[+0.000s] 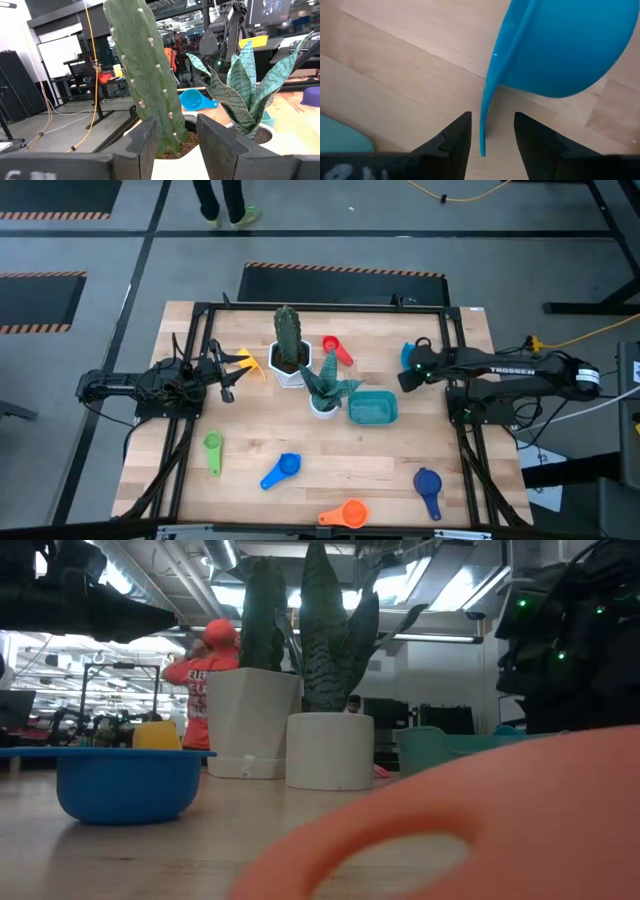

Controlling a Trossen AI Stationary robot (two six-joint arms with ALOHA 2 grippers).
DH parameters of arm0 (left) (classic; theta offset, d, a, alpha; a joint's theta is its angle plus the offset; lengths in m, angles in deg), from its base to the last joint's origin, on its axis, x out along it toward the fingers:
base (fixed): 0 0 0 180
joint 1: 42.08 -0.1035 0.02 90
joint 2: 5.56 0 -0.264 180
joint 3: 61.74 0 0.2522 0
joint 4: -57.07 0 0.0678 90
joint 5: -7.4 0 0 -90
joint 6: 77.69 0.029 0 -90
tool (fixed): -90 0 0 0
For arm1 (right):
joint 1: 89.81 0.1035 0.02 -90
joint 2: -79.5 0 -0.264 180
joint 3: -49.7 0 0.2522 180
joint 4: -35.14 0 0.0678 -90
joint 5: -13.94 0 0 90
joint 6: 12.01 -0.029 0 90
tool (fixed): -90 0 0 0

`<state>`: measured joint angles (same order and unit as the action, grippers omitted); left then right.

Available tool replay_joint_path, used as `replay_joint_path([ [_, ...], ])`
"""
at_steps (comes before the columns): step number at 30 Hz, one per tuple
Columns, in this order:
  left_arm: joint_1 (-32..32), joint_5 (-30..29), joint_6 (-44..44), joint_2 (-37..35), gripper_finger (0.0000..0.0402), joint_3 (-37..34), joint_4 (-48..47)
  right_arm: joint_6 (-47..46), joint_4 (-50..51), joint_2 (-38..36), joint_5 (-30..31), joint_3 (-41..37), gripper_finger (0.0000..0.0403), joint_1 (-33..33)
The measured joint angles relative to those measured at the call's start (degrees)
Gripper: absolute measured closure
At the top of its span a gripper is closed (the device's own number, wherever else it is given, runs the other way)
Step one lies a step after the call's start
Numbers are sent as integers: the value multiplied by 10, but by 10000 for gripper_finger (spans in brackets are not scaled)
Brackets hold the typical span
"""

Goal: Nest measuring cups in basket
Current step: Move the light blue measuring cup to the bottom middle of the table

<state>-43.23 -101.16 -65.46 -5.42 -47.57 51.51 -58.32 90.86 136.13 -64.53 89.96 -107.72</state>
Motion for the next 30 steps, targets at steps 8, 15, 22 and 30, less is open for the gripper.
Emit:
replay_joint_path([
  [8,0,0,0,0,270,0,0,1,-24,54,0,0,250,0],
  [15,0,0,0,0,270,0,0,1,-27,81,-1,0,288,0],
  [22,0,0,0,0,270,0,0,1,-30,88,-2,0,351,0],
  [30,0,0,0,0,270,0,0,3,-30,88,-2,0,390,0],
])
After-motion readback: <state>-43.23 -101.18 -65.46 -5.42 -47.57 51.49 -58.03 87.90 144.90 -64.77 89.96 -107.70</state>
